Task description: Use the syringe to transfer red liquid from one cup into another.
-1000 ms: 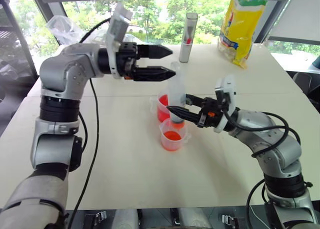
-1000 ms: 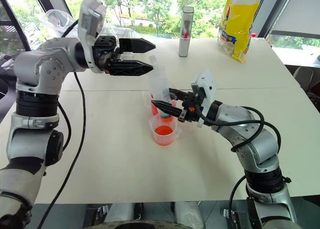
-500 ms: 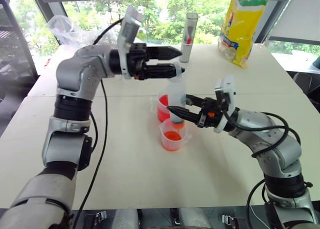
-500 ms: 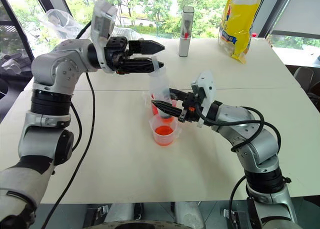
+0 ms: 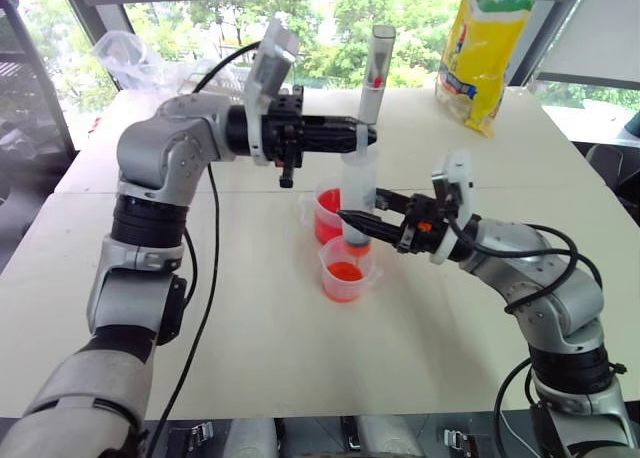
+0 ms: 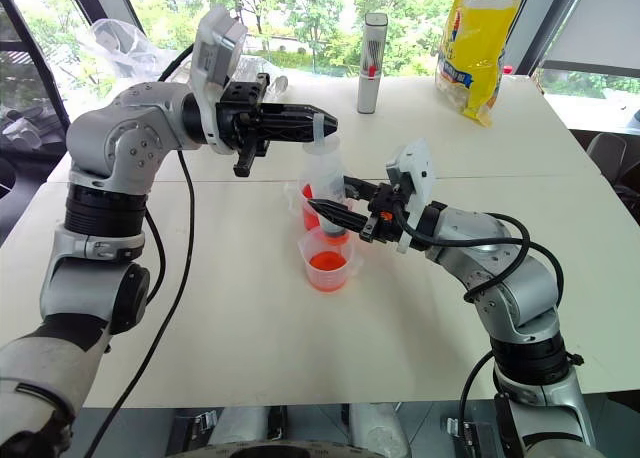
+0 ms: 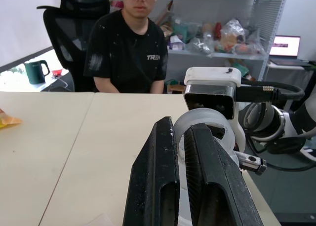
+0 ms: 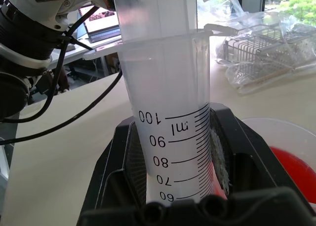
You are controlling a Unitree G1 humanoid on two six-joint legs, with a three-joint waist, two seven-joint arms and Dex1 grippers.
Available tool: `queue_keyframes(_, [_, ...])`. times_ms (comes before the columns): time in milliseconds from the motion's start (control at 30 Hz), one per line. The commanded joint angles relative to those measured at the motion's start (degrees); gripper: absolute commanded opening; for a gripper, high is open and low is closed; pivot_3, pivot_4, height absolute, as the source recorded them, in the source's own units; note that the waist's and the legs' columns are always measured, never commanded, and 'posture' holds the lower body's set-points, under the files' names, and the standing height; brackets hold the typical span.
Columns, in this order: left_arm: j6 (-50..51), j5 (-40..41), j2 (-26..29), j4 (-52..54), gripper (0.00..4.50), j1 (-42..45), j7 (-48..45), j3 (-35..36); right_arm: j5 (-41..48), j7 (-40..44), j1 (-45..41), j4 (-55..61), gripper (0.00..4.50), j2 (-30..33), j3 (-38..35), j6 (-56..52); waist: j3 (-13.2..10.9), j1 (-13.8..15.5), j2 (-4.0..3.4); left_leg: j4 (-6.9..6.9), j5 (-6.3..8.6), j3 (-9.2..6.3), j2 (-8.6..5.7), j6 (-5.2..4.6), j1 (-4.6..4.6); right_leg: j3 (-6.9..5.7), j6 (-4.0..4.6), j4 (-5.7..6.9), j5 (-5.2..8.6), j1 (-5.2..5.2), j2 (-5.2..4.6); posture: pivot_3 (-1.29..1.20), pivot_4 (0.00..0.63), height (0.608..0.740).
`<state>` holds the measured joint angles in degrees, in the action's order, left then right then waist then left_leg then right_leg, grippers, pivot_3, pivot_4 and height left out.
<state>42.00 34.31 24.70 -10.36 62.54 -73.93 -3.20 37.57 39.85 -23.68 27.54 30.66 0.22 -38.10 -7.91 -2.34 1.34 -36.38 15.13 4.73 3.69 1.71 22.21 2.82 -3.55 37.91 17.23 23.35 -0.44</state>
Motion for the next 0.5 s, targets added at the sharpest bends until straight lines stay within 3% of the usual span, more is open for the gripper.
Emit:
queue_keyframes(33, [0.6, 0.6, -0.5, 2.6, 0.09, -0.5, -0.3, -1.4, 2.8, 0.0, -2.9, 3.4, 1.38, -0.6, -0.9, -0.2, 0.0, 0.0, 0.00, 0.00, 0.00, 0.00, 0.00, 0.00, 0.00, 0.00, 0.00, 0.00, 0.00, 0.00, 0.00, 0.00, 0.150, 0.740])
queue_keyframes(500, [1.1, 0.4, -1.1, 4.5, 0.09, -2.7, -0.2, -2.9, 7.6, -2.2, -7.1, 3.9, 1.38, -1.4, -3.1, -4.3, 0.0, 0.0, 0.00, 0.00, 0.00, -0.01, 0.00, 0.00, 0.00, 0.00, 0.00, 0.00, 0.00, 0.00, -0.01, 0.00, 0.150, 0.740])
